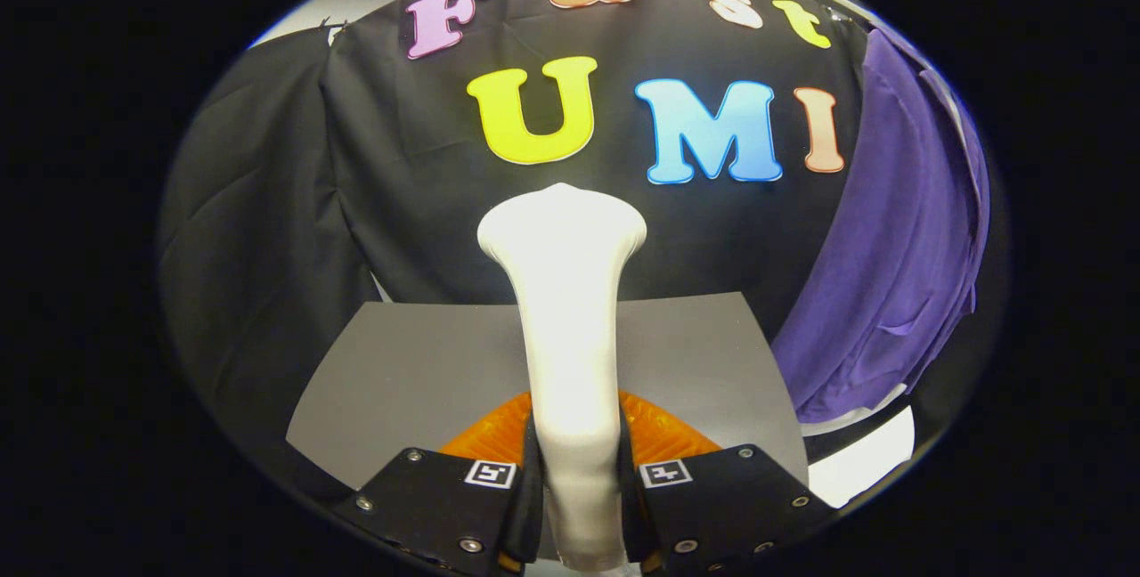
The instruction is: Iron the clothes twice with a garment steamer, once on the left side and once on the right side.
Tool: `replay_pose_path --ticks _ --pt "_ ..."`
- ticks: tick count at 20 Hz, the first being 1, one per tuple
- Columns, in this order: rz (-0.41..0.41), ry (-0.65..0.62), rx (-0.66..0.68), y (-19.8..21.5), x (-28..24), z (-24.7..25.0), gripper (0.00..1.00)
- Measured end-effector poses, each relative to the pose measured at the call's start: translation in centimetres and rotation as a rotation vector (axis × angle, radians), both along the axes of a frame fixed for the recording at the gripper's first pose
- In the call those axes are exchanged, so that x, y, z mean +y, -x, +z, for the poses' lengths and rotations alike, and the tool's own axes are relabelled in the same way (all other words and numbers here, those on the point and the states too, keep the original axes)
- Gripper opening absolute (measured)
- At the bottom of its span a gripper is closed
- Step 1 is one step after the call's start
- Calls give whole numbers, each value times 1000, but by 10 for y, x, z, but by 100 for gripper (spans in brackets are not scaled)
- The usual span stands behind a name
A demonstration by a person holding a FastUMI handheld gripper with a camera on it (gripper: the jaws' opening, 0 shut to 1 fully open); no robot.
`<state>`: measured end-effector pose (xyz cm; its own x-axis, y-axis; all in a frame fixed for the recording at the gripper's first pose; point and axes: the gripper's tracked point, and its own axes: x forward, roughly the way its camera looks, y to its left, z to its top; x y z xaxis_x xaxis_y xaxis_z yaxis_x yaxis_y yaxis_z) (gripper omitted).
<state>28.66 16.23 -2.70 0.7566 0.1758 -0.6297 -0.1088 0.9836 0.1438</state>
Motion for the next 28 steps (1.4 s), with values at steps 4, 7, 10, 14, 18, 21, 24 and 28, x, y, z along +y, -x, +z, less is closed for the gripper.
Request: replay_pose_path --ticks 4,7,10,14,18,21,24,28 --pt "-5 5 -110 43 -16 32 36" --pt "-23 18 -171 79 -35 47 36" --pt "-33 40 -196 112 -55 49 35" --pt "-39 55 -290 151 -86 62 36" --pt "-89 55 -342 191 -127 65 35" --pt "-113 76 -345 214 -153 54 35" --pt "-122 100 -349 233 -173 39 35" --pt "-103 107 -386 256 -188 27 35"
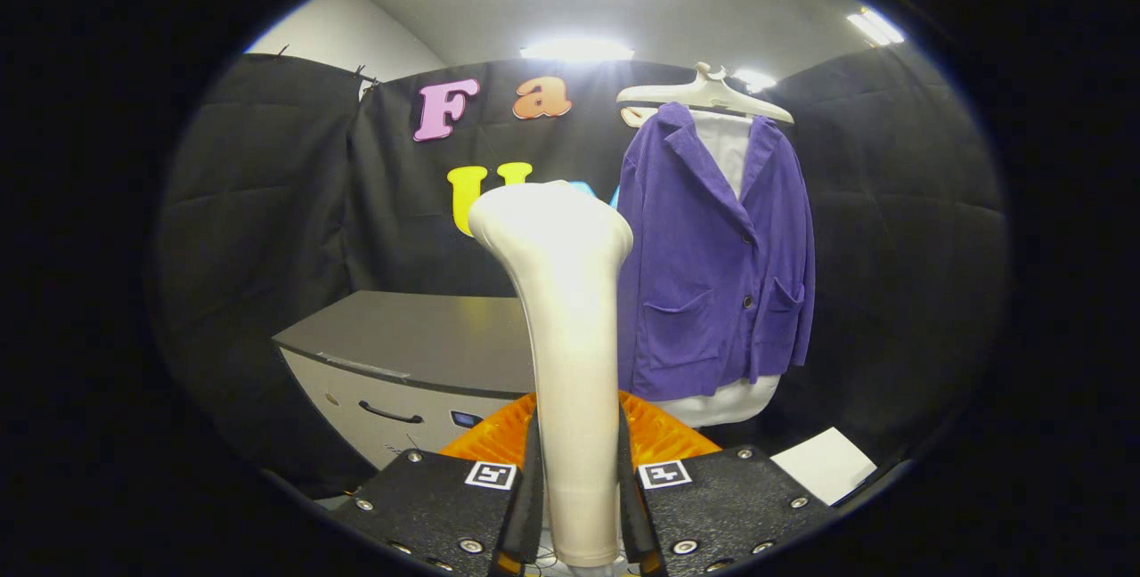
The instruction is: Iron the clothes twice with a garment steamer, once on the left side and once on the right side.
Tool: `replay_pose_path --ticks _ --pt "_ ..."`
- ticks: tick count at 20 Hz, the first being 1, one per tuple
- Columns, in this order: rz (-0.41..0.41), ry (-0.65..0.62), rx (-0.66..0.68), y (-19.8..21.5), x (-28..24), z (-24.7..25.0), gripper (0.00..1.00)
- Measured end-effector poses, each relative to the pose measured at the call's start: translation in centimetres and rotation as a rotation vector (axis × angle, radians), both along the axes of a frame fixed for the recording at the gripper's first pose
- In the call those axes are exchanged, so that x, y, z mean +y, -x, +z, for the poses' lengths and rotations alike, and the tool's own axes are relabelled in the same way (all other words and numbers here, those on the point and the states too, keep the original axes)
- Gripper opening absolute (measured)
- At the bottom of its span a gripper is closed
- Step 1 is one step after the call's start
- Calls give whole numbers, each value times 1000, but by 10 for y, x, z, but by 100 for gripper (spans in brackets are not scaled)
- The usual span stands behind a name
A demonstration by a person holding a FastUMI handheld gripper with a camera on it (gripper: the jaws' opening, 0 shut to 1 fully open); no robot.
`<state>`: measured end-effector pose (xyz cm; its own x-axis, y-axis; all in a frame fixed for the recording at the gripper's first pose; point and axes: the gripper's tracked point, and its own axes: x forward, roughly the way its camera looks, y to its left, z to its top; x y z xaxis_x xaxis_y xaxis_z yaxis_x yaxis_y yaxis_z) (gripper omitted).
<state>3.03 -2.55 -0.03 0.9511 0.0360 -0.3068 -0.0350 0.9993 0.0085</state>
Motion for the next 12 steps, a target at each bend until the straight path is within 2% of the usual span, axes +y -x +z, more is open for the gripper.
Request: replay_pose_path --ticks 6,12 --pt "-14 -1 -91 28 -32 5 35" --pt "-18 26 -158 19 -48 41 35"
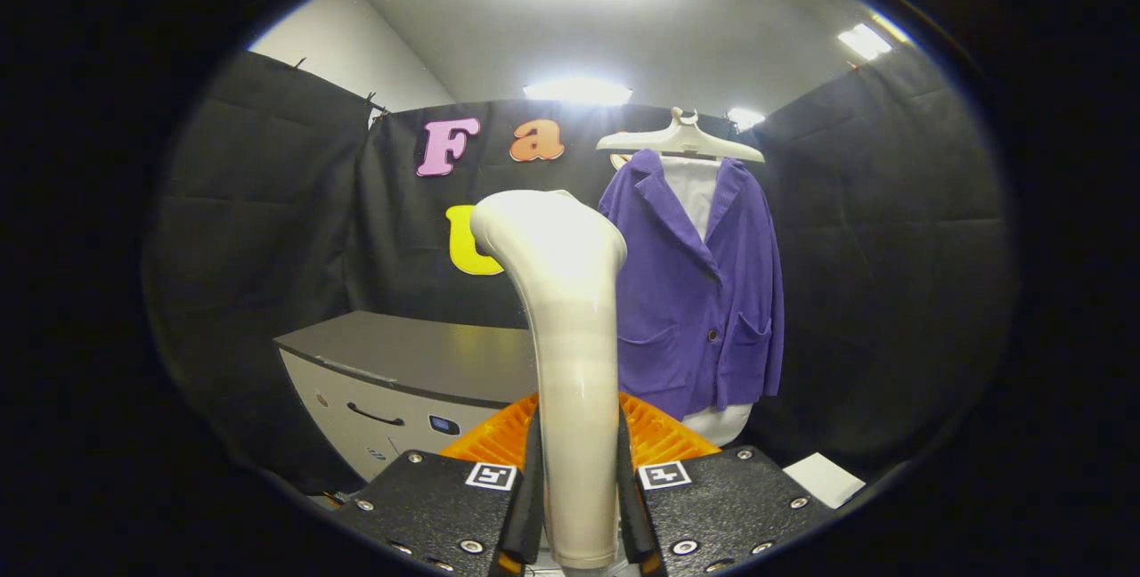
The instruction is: Iron the clothes twice with a garment steamer, once on the left side and once on the right side.
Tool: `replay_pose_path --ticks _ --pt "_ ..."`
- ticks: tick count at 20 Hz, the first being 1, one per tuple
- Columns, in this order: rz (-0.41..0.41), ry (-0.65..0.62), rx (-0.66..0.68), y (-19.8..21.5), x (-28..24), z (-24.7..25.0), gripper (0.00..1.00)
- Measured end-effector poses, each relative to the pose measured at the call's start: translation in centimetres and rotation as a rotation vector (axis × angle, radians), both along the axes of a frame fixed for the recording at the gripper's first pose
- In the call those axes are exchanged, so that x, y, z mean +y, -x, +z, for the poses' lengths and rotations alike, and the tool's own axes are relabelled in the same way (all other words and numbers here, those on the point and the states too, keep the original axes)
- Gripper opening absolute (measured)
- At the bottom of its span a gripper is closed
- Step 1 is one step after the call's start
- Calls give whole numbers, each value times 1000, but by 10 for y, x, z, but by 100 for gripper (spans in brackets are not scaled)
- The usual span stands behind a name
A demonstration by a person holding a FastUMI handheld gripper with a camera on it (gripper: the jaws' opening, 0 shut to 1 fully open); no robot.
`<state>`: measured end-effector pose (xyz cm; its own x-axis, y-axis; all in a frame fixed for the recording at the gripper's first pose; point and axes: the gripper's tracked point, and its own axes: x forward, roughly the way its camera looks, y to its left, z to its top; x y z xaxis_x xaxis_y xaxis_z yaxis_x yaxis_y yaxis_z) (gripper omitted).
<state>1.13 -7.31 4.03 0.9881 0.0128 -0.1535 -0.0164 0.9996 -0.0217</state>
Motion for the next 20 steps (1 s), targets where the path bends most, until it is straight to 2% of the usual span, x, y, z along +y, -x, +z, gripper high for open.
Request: replay_pose_path --ticks 8,14,20 --pt "-62 25 -103 -49 -13 60 35" --pt "-135 19 -194 -101 -29 115 35" --pt "-217 43 -225 -164 -48 142 35"
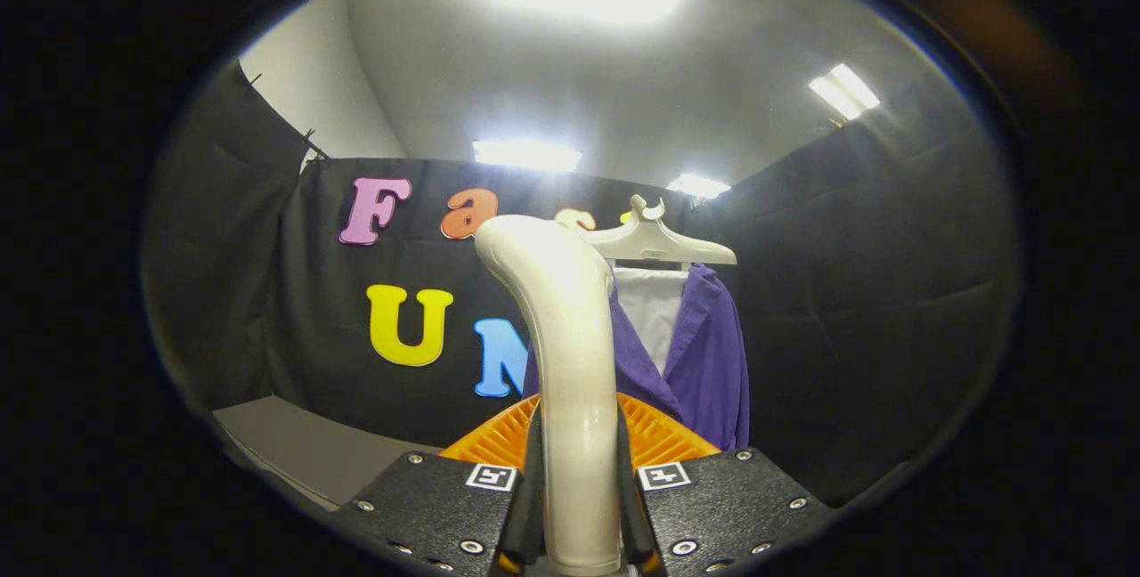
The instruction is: Iron the clothes twice with a garment steamer, once on the left side and once on the right side.
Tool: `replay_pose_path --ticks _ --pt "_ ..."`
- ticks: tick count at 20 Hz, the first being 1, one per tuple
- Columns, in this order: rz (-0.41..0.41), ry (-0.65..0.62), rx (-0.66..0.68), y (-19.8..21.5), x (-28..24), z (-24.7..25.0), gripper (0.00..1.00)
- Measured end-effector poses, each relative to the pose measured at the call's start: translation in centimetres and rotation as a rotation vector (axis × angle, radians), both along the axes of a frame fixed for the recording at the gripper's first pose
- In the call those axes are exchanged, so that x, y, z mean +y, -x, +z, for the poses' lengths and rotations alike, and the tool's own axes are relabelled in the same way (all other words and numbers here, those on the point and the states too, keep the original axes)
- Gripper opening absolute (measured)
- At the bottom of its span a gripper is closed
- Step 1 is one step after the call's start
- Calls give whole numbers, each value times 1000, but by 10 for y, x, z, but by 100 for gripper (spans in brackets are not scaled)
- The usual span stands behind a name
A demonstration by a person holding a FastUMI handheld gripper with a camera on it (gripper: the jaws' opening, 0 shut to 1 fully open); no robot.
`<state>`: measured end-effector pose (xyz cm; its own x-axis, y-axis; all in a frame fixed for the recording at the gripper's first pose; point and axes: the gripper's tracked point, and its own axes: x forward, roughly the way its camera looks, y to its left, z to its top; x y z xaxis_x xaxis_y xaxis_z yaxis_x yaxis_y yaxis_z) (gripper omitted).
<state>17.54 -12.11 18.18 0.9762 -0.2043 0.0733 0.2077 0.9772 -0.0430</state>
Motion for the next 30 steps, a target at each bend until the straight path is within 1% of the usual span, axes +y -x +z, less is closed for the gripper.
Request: replay_pose_path --ticks 9,12,15,19,26,30 --pt "-143 10 -17 -80 -39 4 35" --pt "-172 22 -2 -104 -45 -5 35" --pt "-195 29 27 -118 -48 -22 35" --pt "-220 33 74 -126 -52 -52 35" --pt "-232 18 168 -114 -63 -113 35" --pt "-239 11 215 -100 -76 -149 35"
